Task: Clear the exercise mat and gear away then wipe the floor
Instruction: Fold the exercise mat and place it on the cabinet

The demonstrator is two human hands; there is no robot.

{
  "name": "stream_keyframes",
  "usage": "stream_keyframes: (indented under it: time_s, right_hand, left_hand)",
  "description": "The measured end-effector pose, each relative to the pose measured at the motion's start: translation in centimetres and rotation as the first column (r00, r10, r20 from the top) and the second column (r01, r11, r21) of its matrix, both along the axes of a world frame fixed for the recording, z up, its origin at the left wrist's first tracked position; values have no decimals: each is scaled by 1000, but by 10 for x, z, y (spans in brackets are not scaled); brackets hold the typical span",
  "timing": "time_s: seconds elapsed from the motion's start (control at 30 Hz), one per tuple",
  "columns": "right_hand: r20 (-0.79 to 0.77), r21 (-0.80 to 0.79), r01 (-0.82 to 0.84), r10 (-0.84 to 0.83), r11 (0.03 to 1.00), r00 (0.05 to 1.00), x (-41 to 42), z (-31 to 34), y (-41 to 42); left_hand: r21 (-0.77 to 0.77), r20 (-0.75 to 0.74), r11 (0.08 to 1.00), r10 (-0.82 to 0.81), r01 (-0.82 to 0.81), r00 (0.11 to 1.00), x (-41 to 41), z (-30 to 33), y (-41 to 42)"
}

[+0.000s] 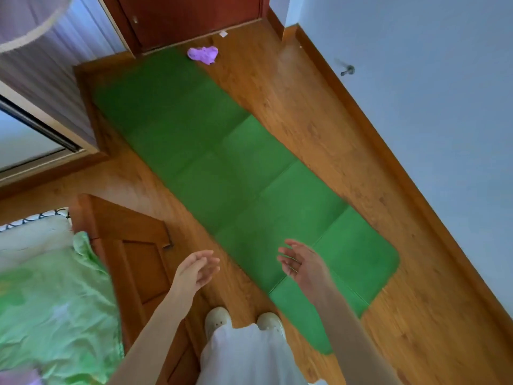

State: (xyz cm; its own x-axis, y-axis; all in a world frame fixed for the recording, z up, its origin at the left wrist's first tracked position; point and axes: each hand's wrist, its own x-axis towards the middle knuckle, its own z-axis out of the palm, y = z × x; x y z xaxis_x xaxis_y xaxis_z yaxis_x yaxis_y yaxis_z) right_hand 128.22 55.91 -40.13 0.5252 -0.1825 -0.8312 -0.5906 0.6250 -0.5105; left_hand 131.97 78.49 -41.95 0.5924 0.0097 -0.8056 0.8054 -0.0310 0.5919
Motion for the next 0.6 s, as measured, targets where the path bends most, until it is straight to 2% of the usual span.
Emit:
stream_keyframes:
  time_s: [0.2,0.3,0.47,0.6]
  right_hand:
    - [-61,16,-12,13,1000,998,-4,-112,-13]
    - [-140,42,-9,15,999,990,-13,-178,-12]
    - [-357,34,-140,143,990,923,-40,-288,-5]
    - [-412,68,-130,147,989,899,-62,-351,-1]
  left_hand:
    - [-34,-97,999,35,-38,995,13,-117,-22]
    - [-9,-151,999,33,-35,988,14,-179,-24]
    - [79,-247,987,-119,143,962,0,-271,-24]
    - [94,-292,964,-212,248,933,-9,-329,-26]
